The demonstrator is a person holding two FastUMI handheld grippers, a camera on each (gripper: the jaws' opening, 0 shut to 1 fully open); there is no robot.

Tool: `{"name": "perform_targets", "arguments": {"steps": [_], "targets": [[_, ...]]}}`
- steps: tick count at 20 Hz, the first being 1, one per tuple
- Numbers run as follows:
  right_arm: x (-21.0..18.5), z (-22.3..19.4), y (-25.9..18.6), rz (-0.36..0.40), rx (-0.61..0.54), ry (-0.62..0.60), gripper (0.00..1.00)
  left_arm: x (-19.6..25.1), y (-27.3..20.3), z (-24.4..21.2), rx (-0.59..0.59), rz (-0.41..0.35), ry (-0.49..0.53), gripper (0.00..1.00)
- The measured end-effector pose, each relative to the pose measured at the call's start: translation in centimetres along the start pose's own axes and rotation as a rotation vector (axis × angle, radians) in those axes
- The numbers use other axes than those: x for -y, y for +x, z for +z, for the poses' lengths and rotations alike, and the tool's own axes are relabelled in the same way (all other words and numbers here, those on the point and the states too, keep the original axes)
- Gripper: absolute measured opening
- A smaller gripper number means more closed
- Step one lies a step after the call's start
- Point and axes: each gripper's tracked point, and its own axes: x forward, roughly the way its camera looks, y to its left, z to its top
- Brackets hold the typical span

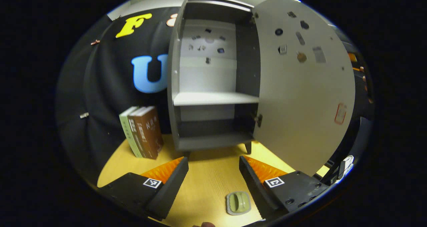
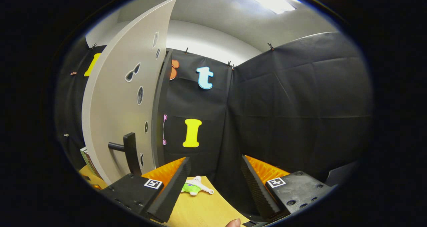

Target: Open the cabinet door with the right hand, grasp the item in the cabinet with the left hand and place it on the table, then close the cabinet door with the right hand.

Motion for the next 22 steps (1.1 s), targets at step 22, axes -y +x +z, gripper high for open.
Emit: {"name": "perform_targets", "arguments": {"steps": [22], "targets": [[-4.0,-0.5,-3.2,0.088,-0.069,0.049,0.94,-15.2,-14.0,18.5,0.195,0.223,-0.054,0.95]]}}
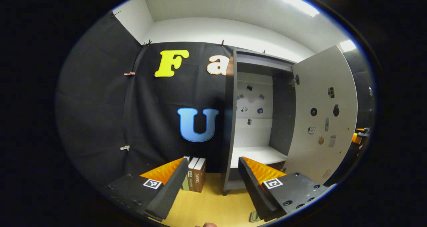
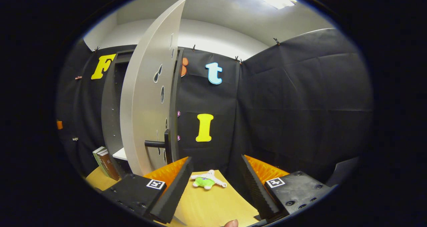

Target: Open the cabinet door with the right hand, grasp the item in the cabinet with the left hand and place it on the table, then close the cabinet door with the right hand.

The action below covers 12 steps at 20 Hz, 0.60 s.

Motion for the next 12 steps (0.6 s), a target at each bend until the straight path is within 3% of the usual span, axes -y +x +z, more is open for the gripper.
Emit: {"name": "perform_targets", "arguments": {"steps": [6,7,12], "targets": [[-1.5,-0.4,-0.4,0.019,-0.011,0.061,0.94,-0.3,-1.0,-0.5,-0.013,-0.007,0.006,0.94],[-1.8,-0.5,-0.6,0.019,-0.014,0.063,0.89,-0.2,-1.1,-0.6,-0.016,-0.008,0.007,0.94],[-3.1,-0.6,-1.3,0.009,-0.021,0.076,0.94,0.7,-1.4,-0.6,-0.012,-0.016,0.044,0.94]]}}
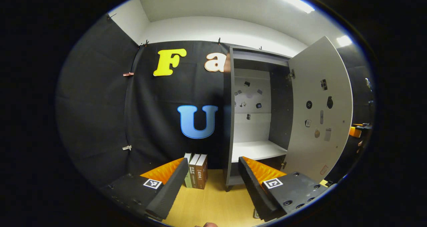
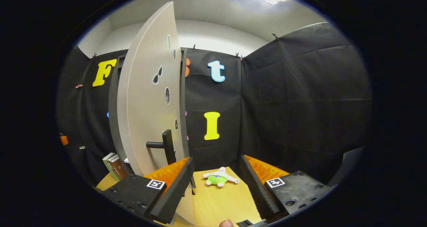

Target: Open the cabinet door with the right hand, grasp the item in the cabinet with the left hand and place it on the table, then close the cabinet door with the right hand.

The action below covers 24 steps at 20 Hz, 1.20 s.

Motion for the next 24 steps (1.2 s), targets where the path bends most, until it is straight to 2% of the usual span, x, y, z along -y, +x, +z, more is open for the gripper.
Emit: {"name": "perform_targets", "arguments": {"steps": [2,3,6,13,19,24], "targets": [[-0.3,0.1,-0.3,-0.012,0.013,-0.004,0.94,0.1,-0.2,-0.2,-0.004,0.003,0.007,0.94],[-0.5,0.1,-0.4,-0.015,0.017,-0.007,0.89,0.1,-0.4,-0.3,-0.004,0.008,0.012,0.94],[-2.2,-0.3,-0.8,0.006,0.015,0.003,0.94,0.2,-0.7,0.1,0.007,0.017,0.013,0.95],[-9.9,-1.3,-1.0,0.19,-0.026,0.035,0.96,0.1,-1.9,-0.5,-0.011,0.04,-0.001,0.95],[-18.4,-3.2,0.0,0.373,-0.077,-0.018,0.96,-0.4,-1.8,0.0,0.009,0.036,0.023,0.94],[-22.1,-3.6,0.5,0.396,-0.052,-0.081,0.96,0.2,-0.8,-0.6,0.003,0.0,-0.007,0.95]]}}
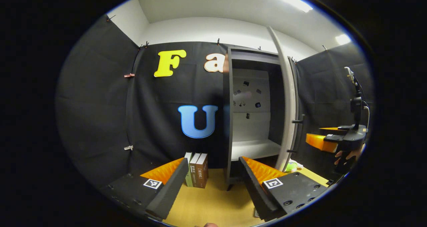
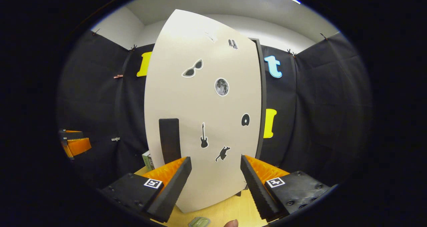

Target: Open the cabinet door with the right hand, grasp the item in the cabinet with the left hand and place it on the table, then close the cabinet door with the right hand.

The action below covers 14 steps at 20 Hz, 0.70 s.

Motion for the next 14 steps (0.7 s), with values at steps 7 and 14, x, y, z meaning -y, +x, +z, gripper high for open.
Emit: {"name": "perform_targets", "arguments": {"steps": [7,14], "targets": [[-1.6,2.1,0.6,-0.035,0.079,0.012,0.96,-0.3,-0.1,-1.3,-0.025,0.028,-0.004,0.95],[0.6,2.4,0.3,-0.105,0.071,0.001,0.96,0.8,0.2,-1.4,-0.026,0.008,0.002,0.95]]}}
